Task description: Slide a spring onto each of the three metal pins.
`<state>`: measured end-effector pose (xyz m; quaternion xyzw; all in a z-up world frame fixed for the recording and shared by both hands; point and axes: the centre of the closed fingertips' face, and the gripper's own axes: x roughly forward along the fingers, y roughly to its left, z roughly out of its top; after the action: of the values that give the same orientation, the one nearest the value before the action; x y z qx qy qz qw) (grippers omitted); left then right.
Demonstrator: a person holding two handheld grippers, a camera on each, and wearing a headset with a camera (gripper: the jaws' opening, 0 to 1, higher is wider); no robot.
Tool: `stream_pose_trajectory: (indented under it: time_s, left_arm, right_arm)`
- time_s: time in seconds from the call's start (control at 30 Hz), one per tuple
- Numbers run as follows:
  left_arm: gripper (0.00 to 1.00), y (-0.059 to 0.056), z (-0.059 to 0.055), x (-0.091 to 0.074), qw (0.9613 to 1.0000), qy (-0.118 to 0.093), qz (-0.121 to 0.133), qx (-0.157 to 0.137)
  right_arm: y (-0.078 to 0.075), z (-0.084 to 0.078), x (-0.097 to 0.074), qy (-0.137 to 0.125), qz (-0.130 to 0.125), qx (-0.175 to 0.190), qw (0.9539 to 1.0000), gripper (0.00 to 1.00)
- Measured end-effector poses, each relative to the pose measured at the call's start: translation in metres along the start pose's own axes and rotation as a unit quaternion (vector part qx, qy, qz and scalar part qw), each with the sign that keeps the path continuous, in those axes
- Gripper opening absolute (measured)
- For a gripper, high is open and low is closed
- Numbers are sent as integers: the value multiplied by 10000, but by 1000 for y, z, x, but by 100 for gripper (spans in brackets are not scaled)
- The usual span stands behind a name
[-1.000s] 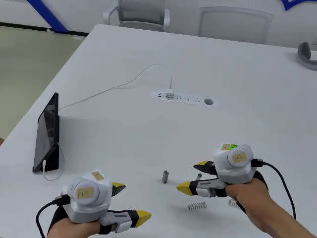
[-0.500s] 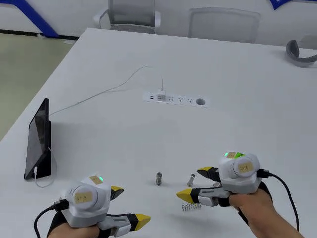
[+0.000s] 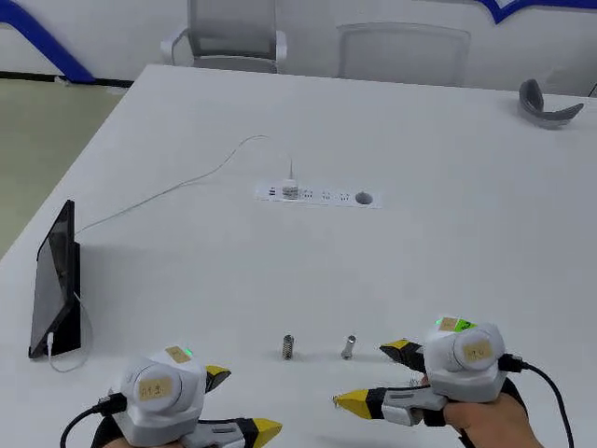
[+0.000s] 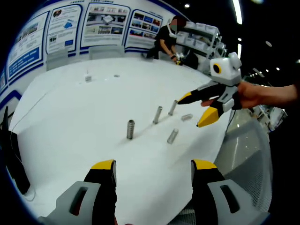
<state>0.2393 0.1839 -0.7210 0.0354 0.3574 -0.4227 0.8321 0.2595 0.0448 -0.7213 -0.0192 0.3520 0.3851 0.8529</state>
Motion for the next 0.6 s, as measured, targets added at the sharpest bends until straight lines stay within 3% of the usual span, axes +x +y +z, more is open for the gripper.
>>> stream_pose_trajectory:
  time_s: [0.6]
  left_arm:
    - [68,-16,9,25,9991,165,-284,274]
  right_arm:
    - [-6,-40,-31,160,-192,329,9991,79]
